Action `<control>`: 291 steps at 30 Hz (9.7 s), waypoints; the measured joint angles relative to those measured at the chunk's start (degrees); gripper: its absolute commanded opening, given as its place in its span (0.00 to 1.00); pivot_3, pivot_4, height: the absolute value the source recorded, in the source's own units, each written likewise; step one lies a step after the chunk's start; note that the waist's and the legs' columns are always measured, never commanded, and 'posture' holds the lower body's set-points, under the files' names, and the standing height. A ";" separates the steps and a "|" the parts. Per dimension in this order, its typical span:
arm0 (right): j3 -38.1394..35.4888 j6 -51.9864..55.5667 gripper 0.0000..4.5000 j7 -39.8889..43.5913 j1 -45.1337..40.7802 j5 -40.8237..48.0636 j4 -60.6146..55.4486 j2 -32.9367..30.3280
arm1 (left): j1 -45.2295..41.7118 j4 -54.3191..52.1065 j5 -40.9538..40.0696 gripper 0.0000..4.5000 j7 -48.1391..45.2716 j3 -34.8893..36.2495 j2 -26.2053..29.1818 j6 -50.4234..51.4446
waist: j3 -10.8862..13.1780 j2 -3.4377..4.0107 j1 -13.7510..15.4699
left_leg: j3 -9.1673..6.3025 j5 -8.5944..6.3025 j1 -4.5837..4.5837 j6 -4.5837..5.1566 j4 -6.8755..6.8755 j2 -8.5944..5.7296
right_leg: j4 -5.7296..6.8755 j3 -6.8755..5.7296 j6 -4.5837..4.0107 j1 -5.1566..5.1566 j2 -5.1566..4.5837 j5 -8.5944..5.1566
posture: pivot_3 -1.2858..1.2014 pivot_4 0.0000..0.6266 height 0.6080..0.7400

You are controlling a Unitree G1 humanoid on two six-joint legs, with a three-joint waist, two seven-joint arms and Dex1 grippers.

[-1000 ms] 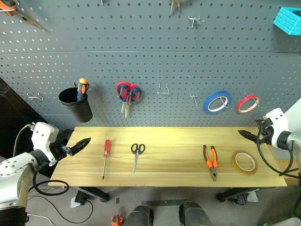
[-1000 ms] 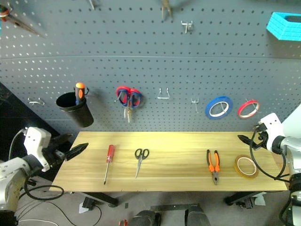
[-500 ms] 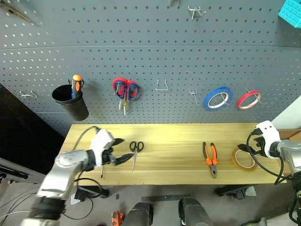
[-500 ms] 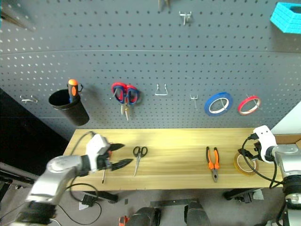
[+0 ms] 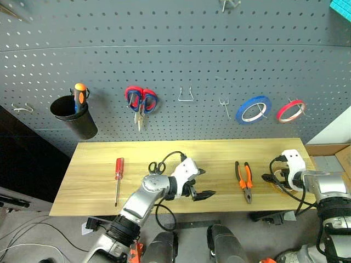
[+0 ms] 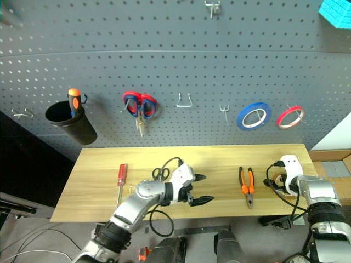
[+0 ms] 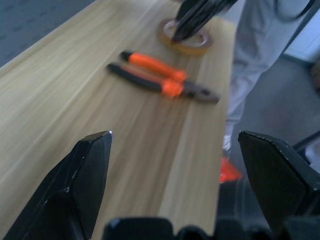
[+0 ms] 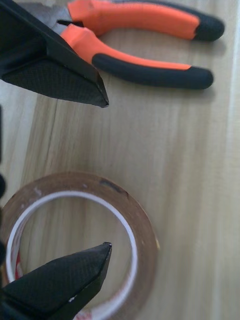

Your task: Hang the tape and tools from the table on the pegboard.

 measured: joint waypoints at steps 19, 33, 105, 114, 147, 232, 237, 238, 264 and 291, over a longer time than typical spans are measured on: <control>-6.81 1.72 0.06 -9.67 4.14 1.97 -2.99 4.67 | -4.28 -4.06 -1.44 0.96 -3.87 2.33 5.25 2.85 | 0.74 -0.22 -0.22 | 0.01 0.02 -0.01 0.00 0.10 -0.02 | -0.04 0.00 0.09 0.03 0.02 0.06 | 0.42 0.37 1.00; -20.81 1.33 0.02 -7.23 31.08 23.80 -75.29 11.74 | -10.84 6.55 -6.58 0.96 2.20 14.52 -5.27 -15.03 | 0.73 -0.09 -6.95 | 0.59 -0.07 -0.04 0.15 0.26 0.05 | -0.18 0.13 1.02 0.02 0.03 0.16 | 0.34 0.36 1.00; 0.59 22.37 0.99 -10.92 14.07 6.46 -44.33 13.39 | 10.26 -6.93 -5.36 0.96 -0.42 12.54 13.48 -12.04 | -1.59 -0.07 -4.02 | 1.69 -0.07 0.27 0.26 0.96 1.01 | -0.06 0.45 0.01 0.04 0.39 0.77 | 0.42 0.41 1.00; 1.57 25.46 0.99 -22.24 6.47 2.24 -35.56 20.95 | 14.48 -9.99 -5.57 0.96 -2.10 12.42 16.48 -11.09 | -0.08 0.30 -4.34 | 1.87 -0.23 0.00 0.56 0.96 1.01 | -0.10 0.27 0.20 -0.16 0.21 1.10 | 0.44 0.45 1.00; 9.10 10.62 0.49 -8.04 11.13 7.30 -42.94 11.81 | 15.14 -18.85 -10.11 0.96 2.03 19.95 15.93 -5.53 | 2.10 0.32 -3.01 | 1.70 -0.27 -0.49 0.57 0.92 0.98 | -0.23 0.07 0.69 -0.48 0.14 0.77 | 0.45 0.43 1.00; 27.52 -6.87 0.99 7.70 5.56 6.09 -50.76 7.24 | 13.23 -9.23 5.21 0.96 38.90 16.50 -1.02 25.40 | -0.32 -0.46 -0.14 | 2.08 0.03 -0.75 0.22 0.99 0.96 | -0.10 -0.08 0.12 -1.07 0.10 1.59 | 0.46 0.38 1.00; 28.46 -6.94 0.99 6.98 6.75 4.41 -50.68 7.33 | 10.62 -6.07 5.69 0.96 41.39 16.72 -2.91 29.15 | -0.25 -0.55 -0.06 | 2.07 0.02 -0.76 0.22 1.00 0.94 | -0.13 -0.08 0.13 -1.07 0.06 1.58 | 0.46 0.40 1.00; 28.46 -6.94 0.99 6.97 6.90 4.22 -50.69 7.30 | 10.38 -5.40 5.73 0.96 41.46 16.94 -2.91 29.51 | -0.24 -0.55 -0.09 | 2.08 0.02 -0.76 0.22 1.00 0.94 | -0.13 -0.09 0.13 -1.07 0.06 1.58 | 0.46 0.40 1.00; 27.66 -5.96 1.00 7.71 5.45 2.49 -50.68 7.37 | 16.40 -3.71 7.07 0.02 39.71 17.09 -0.51 10.58 | -0.18 -0.61 -0.04 | 2.03 0.01 -0.72 0.20 0.97 0.96 | -0.19 -0.01 0.19 -0.99 -0.01 1.54 | 0.47 0.37 1.00; 27.21 -11.39 1.00 16.68 0.04 6.65 -46.41 8.48 | 18.92 -30.86 0.91 0.02 33.72 27.92 3.09 -13.62 | -0.19 -0.69 1.59 | 1.95 0.01 -0.93 0.22 0.99 0.92 | -0.27 -0.25 0.19 -1.11 0.00 1.54 | 0.50 0.29 1.00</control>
